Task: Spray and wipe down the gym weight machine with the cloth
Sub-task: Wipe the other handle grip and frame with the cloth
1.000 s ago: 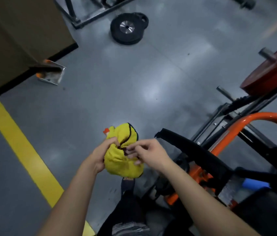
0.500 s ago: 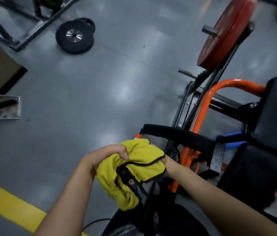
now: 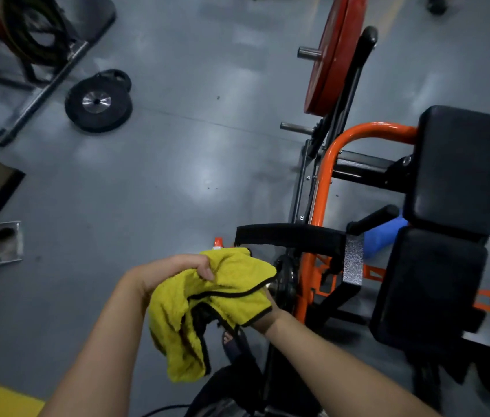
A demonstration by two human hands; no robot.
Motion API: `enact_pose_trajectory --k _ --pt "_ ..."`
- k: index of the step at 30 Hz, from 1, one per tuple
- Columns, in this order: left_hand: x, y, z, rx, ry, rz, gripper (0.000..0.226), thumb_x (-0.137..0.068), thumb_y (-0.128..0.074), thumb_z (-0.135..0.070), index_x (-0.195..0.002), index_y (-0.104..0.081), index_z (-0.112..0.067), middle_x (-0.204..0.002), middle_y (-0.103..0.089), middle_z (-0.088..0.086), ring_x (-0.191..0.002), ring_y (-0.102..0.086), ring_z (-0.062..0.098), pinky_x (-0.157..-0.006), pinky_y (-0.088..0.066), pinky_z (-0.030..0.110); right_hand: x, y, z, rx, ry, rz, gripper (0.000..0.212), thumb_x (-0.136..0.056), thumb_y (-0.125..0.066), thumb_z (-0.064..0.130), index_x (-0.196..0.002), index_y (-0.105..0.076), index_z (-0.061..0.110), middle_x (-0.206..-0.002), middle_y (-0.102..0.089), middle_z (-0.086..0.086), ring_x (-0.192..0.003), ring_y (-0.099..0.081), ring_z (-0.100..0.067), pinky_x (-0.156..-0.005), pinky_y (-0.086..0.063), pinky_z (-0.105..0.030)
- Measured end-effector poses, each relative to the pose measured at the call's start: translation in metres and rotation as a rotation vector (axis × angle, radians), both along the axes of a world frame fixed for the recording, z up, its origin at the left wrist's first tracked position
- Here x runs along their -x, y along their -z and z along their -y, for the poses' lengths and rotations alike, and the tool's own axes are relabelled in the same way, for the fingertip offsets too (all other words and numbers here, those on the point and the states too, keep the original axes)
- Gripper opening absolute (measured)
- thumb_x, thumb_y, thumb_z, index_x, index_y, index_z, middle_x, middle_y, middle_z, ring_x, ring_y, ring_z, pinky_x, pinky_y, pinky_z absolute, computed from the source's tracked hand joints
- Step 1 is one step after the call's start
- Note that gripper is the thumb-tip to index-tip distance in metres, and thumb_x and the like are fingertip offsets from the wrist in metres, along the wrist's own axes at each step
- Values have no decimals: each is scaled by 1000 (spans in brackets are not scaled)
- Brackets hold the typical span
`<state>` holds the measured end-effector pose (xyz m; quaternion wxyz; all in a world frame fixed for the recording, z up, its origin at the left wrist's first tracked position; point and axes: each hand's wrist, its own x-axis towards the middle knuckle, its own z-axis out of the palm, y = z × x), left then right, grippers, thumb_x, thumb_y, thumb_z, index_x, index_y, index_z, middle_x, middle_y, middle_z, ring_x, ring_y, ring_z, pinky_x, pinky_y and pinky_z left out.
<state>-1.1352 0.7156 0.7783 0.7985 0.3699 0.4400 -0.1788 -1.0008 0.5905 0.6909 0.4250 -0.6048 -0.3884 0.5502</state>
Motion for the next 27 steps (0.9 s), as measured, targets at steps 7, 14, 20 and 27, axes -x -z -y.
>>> enact_pose_trajectory --k 7,14,20,27 --pt "-6 40 19 -139 -237 21 84 -58 -78 -26 -139 -54 -28 -132 -64 22 -109 -68 41 -90 -56 49 -69 19 21 521 335 223 35 -91 -67 41 -103 -46 15 -95 -72 -9 -99 -69 -24 -82 -49 -30" --pt "-40 84 56 -362 -345 -314 46 -78 -64 -27 -124 -63 -29 -95 -70 20 -81 -68 32 -77 -58 47 -144 87 56 625 194 274 45 -85 -63 46 -124 -54 26 -105 -73 -3 -96 -70 -24 -89 -53 -41" --pt "-56 108 76 -397 -401 -392 23 -93 -56 -18 -113 -67 -26 -83 -65 13 -74 -63 27 -66 -53 34 -145 99 92 737 56 277 16 -94 -57 39 -95 -63 24 -97 -70 -4 -95 -65 -27 -78 -46 -33" --pt "-18 122 62 -412 -347 -371 18 -92 -58 -19 -107 -66 -22 -87 -66 17 -77 -64 30 -72 -54 40 -97 109 115 825 78 361 36 -85 -49 44 -86 -70 15 -90 -72 -8 -86 -67 -31 -80 -54 -35"
